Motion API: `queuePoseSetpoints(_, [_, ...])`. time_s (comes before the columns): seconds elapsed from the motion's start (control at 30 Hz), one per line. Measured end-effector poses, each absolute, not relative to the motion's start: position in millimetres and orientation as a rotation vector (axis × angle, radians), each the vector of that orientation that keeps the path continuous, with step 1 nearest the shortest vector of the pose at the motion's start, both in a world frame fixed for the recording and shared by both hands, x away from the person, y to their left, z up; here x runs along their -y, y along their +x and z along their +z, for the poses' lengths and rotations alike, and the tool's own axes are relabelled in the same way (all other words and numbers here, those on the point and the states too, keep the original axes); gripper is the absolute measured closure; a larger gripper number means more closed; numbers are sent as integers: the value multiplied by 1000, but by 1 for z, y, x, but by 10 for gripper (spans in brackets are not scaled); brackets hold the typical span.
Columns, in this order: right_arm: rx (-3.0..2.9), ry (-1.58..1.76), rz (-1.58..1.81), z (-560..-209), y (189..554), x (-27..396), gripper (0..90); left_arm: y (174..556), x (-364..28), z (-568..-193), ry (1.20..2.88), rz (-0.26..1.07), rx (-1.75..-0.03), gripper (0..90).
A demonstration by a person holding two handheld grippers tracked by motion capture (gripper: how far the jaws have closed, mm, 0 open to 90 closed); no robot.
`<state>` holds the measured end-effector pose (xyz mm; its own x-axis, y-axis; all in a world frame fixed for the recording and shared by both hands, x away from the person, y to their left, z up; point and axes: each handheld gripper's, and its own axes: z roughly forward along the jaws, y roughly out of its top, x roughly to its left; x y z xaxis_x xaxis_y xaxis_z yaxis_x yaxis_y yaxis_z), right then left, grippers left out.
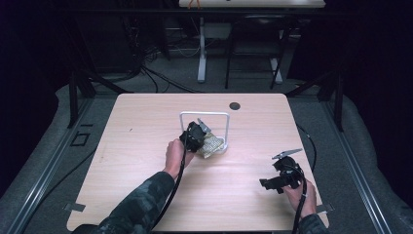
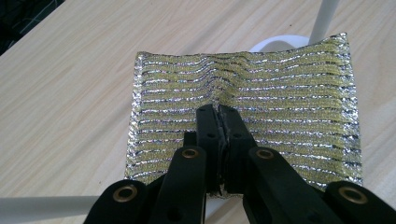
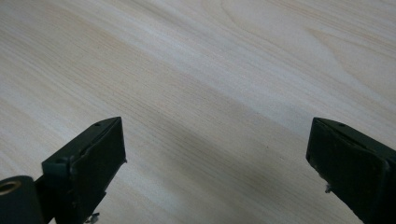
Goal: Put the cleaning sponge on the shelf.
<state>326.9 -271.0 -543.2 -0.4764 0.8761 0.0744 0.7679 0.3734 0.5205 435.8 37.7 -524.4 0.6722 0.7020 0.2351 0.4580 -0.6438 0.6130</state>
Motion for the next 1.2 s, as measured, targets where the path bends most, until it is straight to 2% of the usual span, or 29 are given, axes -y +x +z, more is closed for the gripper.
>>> queuePoseSetpoints(0.23, [-2424,1472,736,-543,327,271,41,442,-35,-533,2371,586,-925,878])
queuePoseSetpoints(1.2, [-2419,1492,752,-545,326,274,41,444,-31,-534,2408,597,-909,866])
